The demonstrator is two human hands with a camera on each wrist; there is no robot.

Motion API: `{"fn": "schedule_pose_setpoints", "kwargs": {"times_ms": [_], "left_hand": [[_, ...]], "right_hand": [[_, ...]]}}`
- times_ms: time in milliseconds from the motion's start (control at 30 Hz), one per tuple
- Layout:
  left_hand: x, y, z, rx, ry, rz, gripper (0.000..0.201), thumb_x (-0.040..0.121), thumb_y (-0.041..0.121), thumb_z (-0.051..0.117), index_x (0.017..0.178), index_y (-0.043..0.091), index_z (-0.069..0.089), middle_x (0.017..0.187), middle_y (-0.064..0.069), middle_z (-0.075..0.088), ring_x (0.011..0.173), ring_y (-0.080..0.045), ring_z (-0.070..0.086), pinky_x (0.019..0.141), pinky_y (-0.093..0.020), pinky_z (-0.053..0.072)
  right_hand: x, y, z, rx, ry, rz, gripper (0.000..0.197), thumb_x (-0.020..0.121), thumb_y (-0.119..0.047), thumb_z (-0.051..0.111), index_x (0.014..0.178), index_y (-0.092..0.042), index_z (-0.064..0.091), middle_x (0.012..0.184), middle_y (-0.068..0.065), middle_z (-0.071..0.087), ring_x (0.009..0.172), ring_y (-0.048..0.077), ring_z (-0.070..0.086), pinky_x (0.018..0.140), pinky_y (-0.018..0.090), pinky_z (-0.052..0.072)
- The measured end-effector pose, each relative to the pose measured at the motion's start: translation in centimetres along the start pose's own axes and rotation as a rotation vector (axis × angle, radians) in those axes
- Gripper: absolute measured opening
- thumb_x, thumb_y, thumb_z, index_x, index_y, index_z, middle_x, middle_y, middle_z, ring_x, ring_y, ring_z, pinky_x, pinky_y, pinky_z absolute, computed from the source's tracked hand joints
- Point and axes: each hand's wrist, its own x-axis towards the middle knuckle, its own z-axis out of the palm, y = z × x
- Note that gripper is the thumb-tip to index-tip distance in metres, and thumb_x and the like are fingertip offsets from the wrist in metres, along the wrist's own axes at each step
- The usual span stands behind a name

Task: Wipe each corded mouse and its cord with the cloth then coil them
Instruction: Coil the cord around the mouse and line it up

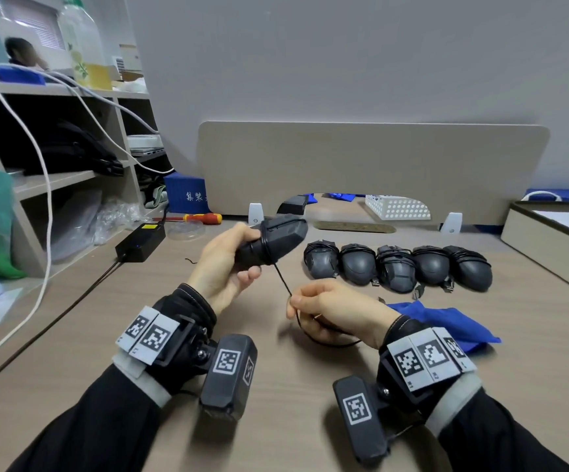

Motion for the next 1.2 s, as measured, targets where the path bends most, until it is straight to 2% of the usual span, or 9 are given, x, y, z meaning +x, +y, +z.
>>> {"fn": "schedule_pose_setpoints", "kwargs": {"times_ms": [133,233,333,433,567,700,767,967,1200], "left_hand": [[-1.0,-0.4,0.9,0.136,-0.287,0.059,0.037,0.074,0.016,0.056,0.107,-0.002,0.058,0.085,-0.017,0.05,0.041,-0.016,0.034,0.028,-0.011,0.022],[-1.3,-0.3,0.9,0.274,-0.396,0.033,0.04,0.062,0.016,0.062,0.099,0.002,0.064,0.074,-0.016,0.053,0.035,-0.014,0.033,0.031,-0.008,0.022],[-1.5,-0.4,0.8,0.406,-0.407,0.018,0.029,0.063,0.012,0.062,0.091,0.008,0.067,0.07,-0.017,0.05,0.025,-0.014,0.031,0.032,-0.008,0.021],[-1.9,-0.7,1.1,0.569,-0.403,0.013,0.022,0.067,0.013,0.06,0.087,0.013,0.068,0.063,-0.016,0.049,0.026,-0.016,0.034,0.032,-0.01,0.02],[-1.6,-1.7,1.7,0.695,-0.3,-0.018,0.019,0.07,0.017,0.064,0.088,0.011,0.061,0.054,-0.004,0.058,0.03,-0.017,0.041,0.032,-0.013,0.023],[-0.9,-2.1,1.6,0.653,-0.157,-0.023,0.02,0.064,0.02,0.067,0.081,0.014,0.056,0.056,-0.007,0.057,0.031,-0.019,0.042,0.033,-0.014,0.026],[-0.5,-2.1,1.5,0.627,-0.069,0.024,0.015,0.075,0.013,0.069,0.083,0.011,0.056,0.06,-0.011,0.057,0.03,-0.02,0.042,0.032,-0.015,0.028],[0.2,-1.8,0.9,0.464,0.164,0.128,0.008,0.084,0.009,0.064,0.09,0.008,0.059,0.07,-0.016,0.059,0.035,-0.021,0.043,0.034,-0.019,0.035],[-0.1,-1.1,0.8,0.196,0.196,0.177,0.01,0.089,0.007,0.057,0.081,0.01,0.055,0.071,-0.01,0.057,0.034,-0.019,0.042,0.033,-0.017,0.031]], "right_hand": [[-0.2,-0.4,-1.3,0.018,0.214,-0.027,0.027,0.098,-0.012,0.058,0.073,-0.009,0.066,0.05,-0.001,0.038,0.044,0.013,0.025,0.044,0.022,0.017],[-0.2,-0.6,-2.3,-0.003,0.364,-0.018,0.047,0.094,-0.002,0.056,0.05,-0.018,0.054,0.043,-0.006,0.039,0.041,0.011,0.022,0.048,0.022,0.015],[-0.5,-0.8,-2.8,-0.004,0.413,-0.043,0.029,0.09,0.002,0.055,0.062,-0.007,0.057,0.04,-0.008,0.037,0.04,0.01,0.022,0.044,0.02,0.015],[-0.6,-0.8,-3.0,0.029,0.441,-0.089,0.023,0.087,-0.013,0.073,0.066,-0.008,0.066,0.048,-0.005,0.045,0.041,0.007,0.029,0.039,0.018,0.022],[-0.5,-1.0,-2.9,0.023,0.459,-0.102,0.029,0.091,-0.021,0.071,0.064,-0.011,0.067,0.042,-0.013,0.04,0.036,0.004,0.028,0.038,0.016,0.023],[-0.6,-1.2,-2.5,0.016,0.482,-0.139,0.027,0.095,-0.022,0.064,0.07,-0.012,0.069,0.041,-0.015,0.041,0.04,0.006,0.029,0.04,0.018,0.023],[-0.8,-1.6,-2.3,0.023,0.474,-0.179,0.027,0.096,-0.021,0.063,0.073,-0.009,0.069,0.046,-0.011,0.039,0.043,0.009,0.027,0.041,0.019,0.022],[-0.7,-1.8,-0.6,-0.01,0.232,-0.281,0.027,0.104,-0.018,0.052,0.087,-0.004,0.068,0.047,-0.009,0.038,0.042,0.006,0.026,0.041,0.016,0.021],[-0.8,-1.5,-0.2,0.044,0.011,-0.204,0.027,0.107,-0.018,0.042,0.096,-0.009,0.064,0.055,-0.004,0.035,0.049,0.011,0.021,0.042,0.017,0.019]]}}
